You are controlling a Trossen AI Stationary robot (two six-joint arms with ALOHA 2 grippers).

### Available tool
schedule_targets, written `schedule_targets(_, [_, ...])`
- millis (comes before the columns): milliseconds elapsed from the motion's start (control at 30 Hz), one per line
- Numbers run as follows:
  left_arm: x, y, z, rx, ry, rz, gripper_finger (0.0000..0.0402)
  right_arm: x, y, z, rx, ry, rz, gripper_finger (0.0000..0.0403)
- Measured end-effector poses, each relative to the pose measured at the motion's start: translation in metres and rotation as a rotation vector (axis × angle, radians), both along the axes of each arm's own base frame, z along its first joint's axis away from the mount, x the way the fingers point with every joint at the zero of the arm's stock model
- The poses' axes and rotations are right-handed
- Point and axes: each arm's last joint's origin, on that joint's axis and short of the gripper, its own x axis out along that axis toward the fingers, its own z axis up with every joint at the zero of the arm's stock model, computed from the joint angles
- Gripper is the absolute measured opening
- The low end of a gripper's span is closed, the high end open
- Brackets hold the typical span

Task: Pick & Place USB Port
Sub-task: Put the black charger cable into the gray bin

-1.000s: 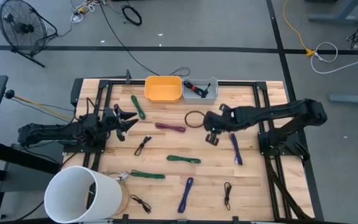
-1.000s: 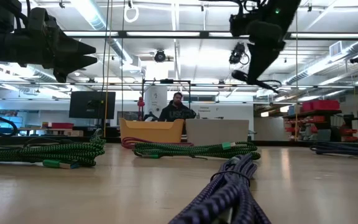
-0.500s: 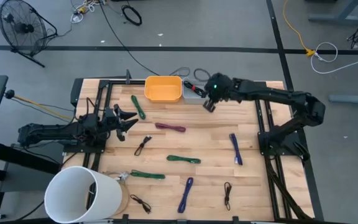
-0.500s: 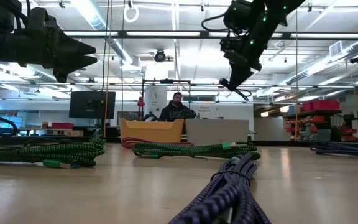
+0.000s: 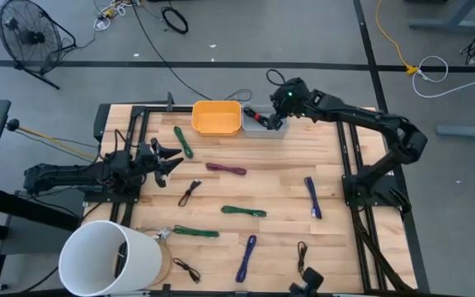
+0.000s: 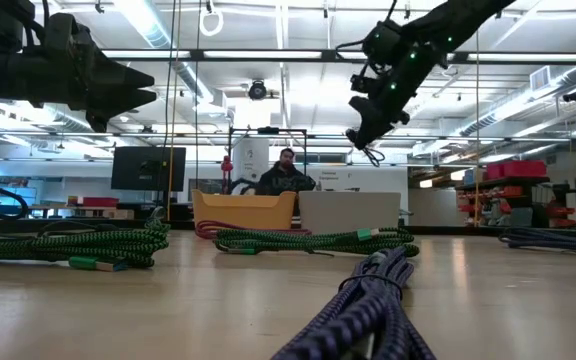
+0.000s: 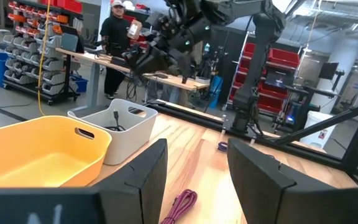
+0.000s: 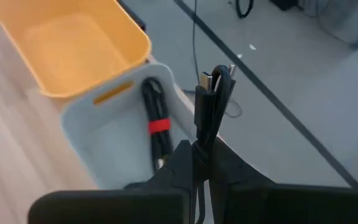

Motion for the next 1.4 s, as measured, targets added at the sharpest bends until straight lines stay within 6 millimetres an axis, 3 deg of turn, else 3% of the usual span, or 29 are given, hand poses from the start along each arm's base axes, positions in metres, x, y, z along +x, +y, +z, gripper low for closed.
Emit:
schedule_targets(500, [0.000,0.000,0.000,0.013,0.004,0.002,0.0174,0.019,-0.030,-0.054,0.024,0.090,0.021,0.0014])
schedule_targets(867, [0.000,0.001,0.000,0.027,0.010,0.030,0.0174,0.017,-0.034,-0.057,0.033,0.086,0.006,0.0019])
schedule_targets(1233, [0.000,0.001,0.000,0.029,0.011,0.030,0.0174,0.020,-0.033,-0.056,0.027,0.072,0.012,0.0147])
schedule_targets(1400, [0.000,0.001,0.000,0.029,0.011,0.030,0.0174,0.021,-0.033,-0.055,0.023,0.061,0.008,0.0185])
